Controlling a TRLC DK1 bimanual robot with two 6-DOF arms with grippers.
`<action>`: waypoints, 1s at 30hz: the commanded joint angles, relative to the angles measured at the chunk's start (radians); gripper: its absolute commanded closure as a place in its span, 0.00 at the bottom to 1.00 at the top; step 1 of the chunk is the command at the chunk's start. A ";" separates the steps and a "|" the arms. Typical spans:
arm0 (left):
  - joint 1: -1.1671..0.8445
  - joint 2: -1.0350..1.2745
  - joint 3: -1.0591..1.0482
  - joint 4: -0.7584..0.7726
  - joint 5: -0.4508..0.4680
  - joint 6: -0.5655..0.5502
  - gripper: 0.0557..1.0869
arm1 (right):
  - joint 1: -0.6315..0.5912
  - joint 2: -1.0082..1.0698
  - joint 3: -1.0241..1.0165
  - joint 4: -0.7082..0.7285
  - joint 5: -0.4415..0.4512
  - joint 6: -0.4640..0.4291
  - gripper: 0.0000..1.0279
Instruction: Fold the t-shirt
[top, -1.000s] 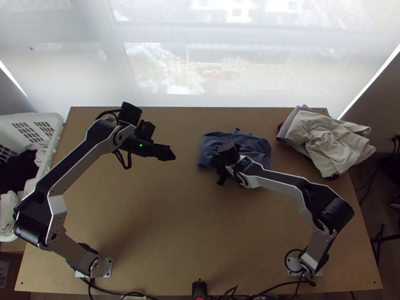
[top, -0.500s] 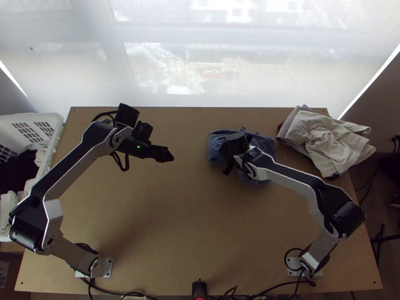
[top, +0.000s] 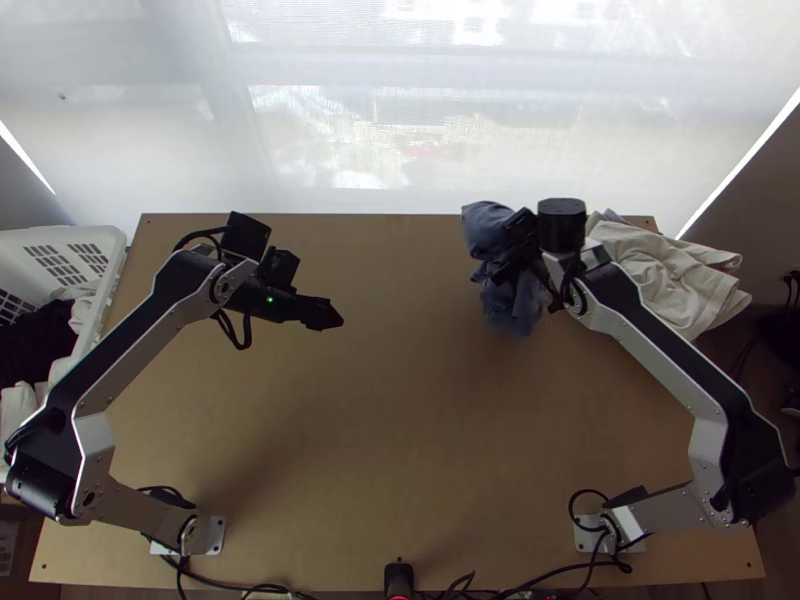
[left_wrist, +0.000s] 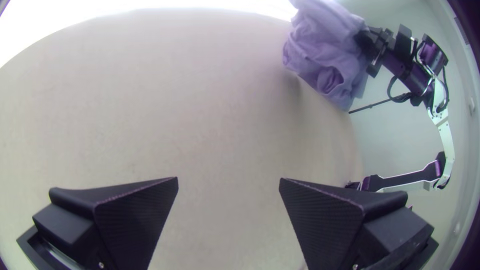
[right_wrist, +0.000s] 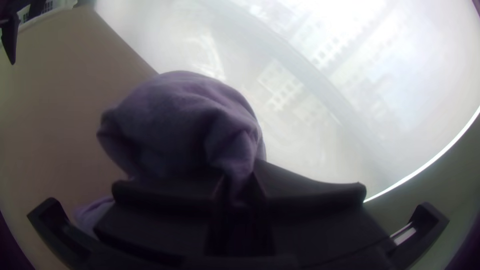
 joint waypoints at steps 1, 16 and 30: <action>0.005 -0.036 -0.031 -0.005 -0.001 -0.002 0.05 | -0.131 -0.121 0.071 -0.045 -0.040 0.052 0.97; 0.019 -0.095 -0.140 0.000 -0.007 -0.007 0.05 | -0.647 -0.276 0.218 -0.051 -0.232 0.204 0.97; 0.044 -0.111 -0.183 0.000 -0.007 0.005 0.05 | -1.176 -0.201 0.122 -0.002 -0.562 0.227 0.97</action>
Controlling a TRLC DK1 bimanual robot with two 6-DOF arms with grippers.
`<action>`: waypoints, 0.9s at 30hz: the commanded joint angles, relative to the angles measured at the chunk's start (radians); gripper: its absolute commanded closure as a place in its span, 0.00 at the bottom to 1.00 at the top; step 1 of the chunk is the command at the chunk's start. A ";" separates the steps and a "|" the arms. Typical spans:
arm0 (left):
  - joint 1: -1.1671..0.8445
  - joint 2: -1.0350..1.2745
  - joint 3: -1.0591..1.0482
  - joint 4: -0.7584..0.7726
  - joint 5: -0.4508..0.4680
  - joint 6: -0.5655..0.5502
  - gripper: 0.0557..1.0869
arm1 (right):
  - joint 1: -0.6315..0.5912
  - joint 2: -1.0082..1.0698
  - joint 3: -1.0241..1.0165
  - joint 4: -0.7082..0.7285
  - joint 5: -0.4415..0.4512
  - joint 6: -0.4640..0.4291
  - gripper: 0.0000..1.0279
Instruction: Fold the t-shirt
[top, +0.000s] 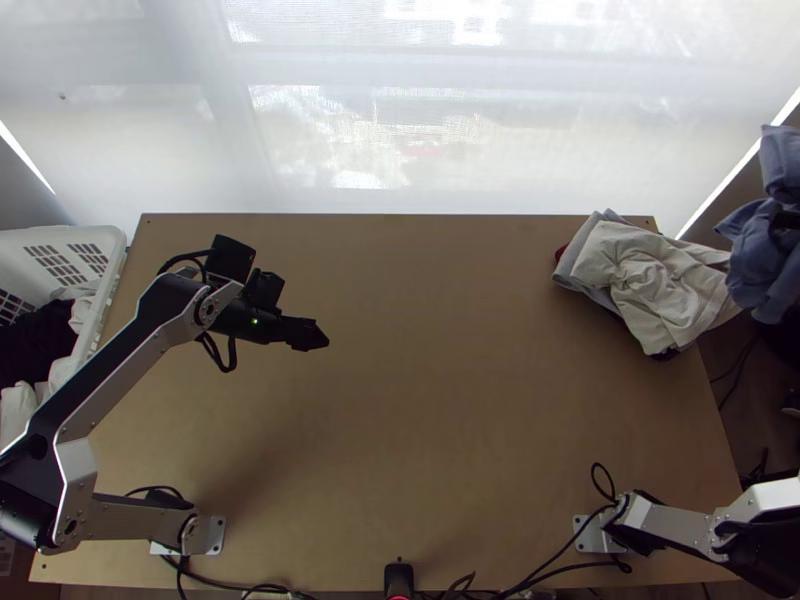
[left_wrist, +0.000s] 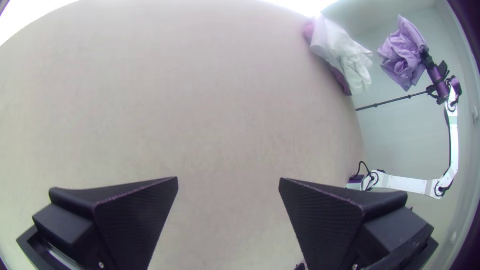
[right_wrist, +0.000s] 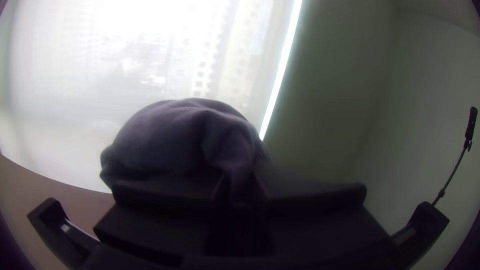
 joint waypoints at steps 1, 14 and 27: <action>0.013 -0.006 -0.026 0.001 0.000 0.005 0.05 | -0.199 0.037 -0.096 0.040 -0.115 0.002 0.97; 0.104 -0.029 -0.063 0.002 0.000 0.026 0.05 | 0.253 0.203 -0.315 0.205 0.052 0.083 0.97; 0.193 -0.061 -0.130 -0.003 0.005 0.071 0.05 | 0.428 0.401 -0.241 0.215 0.082 0.122 0.97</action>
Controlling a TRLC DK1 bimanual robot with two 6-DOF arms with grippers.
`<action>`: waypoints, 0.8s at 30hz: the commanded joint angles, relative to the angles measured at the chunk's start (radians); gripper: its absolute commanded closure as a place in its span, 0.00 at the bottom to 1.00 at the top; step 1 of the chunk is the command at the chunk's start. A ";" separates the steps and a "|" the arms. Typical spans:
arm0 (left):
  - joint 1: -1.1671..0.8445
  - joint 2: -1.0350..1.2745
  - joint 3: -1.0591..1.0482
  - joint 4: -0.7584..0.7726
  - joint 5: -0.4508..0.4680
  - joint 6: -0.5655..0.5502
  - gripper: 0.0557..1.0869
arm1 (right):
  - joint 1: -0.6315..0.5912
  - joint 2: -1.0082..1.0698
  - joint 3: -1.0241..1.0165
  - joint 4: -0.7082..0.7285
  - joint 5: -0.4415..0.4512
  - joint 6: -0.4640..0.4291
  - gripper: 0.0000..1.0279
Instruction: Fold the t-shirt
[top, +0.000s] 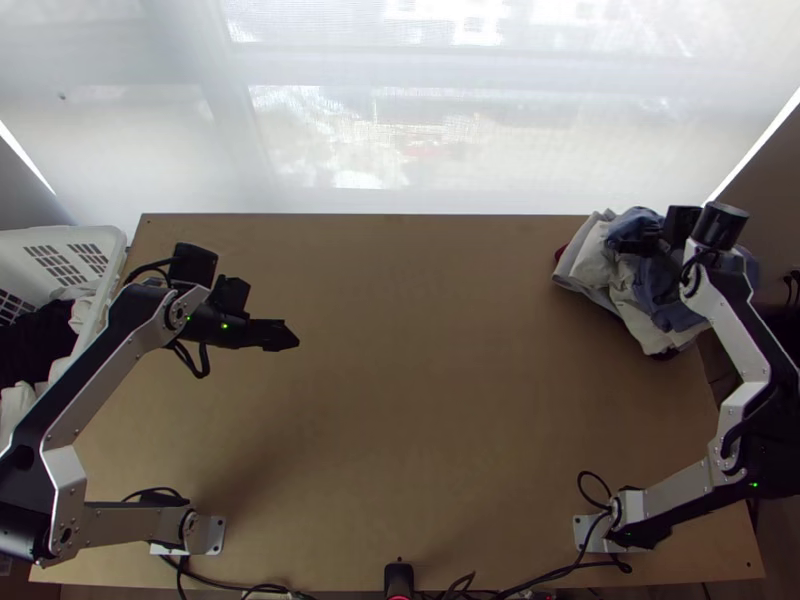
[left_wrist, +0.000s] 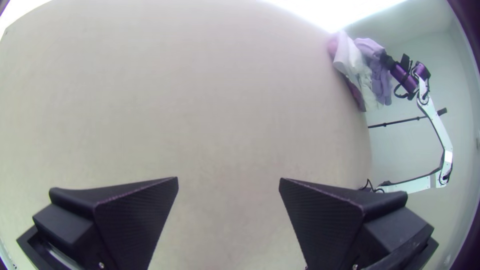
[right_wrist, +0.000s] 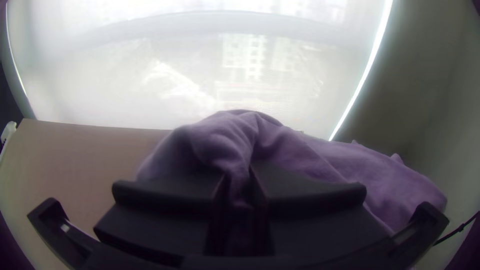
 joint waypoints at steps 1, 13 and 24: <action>0.031 -0.009 -0.032 0.000 0.004 0.013 0.05 | 0.087 0.073 0.016 0.006 0.010 0.000 0.97; 0.023 -0.014 -0.038 0.017 0.011 0.002 0.05 | -0.042 0.016 -0.153 0.000 0.019 -0.007 0.18; 0.011 -0.011 -0.040 0.036 0.017 -0.007 0.05 | -0.123 -0.211 -0.107 -0.124 -0.025 -0.011 0.04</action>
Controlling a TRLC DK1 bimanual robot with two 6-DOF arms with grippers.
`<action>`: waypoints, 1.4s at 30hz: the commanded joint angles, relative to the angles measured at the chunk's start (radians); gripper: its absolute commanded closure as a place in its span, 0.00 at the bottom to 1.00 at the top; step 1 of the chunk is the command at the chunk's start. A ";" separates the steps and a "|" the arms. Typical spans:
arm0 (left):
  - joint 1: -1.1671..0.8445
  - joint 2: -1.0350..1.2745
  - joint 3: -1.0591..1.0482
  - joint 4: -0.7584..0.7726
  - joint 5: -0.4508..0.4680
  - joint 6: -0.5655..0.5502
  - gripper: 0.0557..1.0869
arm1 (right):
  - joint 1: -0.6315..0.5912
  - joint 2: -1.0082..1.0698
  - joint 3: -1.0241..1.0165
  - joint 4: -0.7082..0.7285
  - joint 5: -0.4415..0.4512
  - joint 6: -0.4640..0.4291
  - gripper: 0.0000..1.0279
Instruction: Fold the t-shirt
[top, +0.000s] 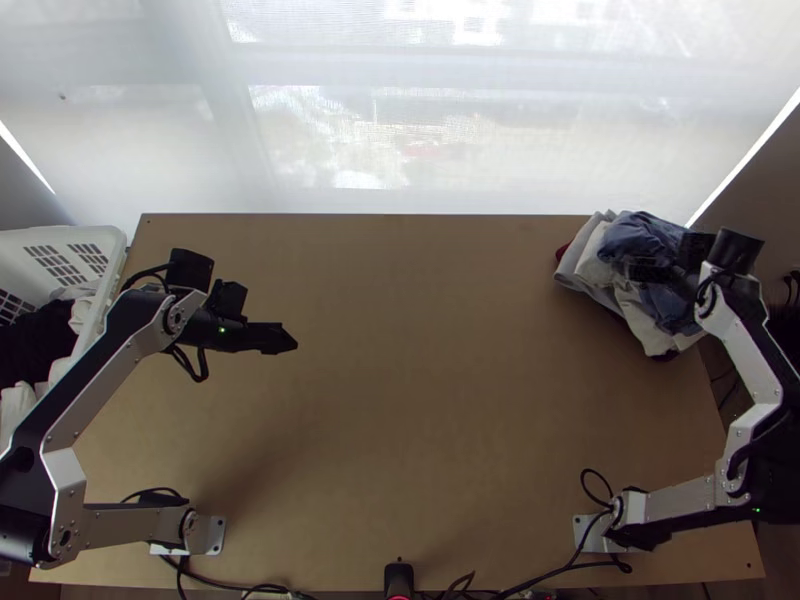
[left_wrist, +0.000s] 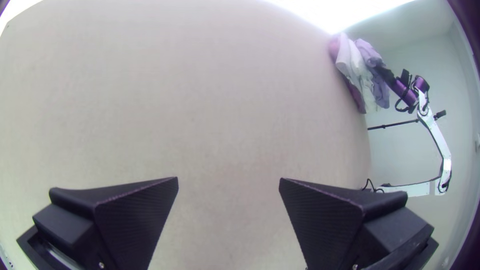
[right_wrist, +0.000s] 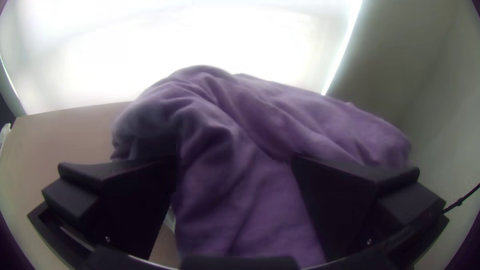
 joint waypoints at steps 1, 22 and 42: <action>-0.005 0.001 -0.002 0.008 0.004 -0.006 0.05 | -0.022 -0.147 0.020 -0.063 -0.029 0.016 0.04; 0.006 -0.015 -0.063 0.016 0.001 -0.010 0.05 | 0.032 0.243 0.211 -0.012 -0.012 0.094 0.04; -0.013 -0.053 -0.063 0.014 0.001 -0.041 0.05 | 0.016 0.140 -0.003 0.158 0.003 0.034 0.04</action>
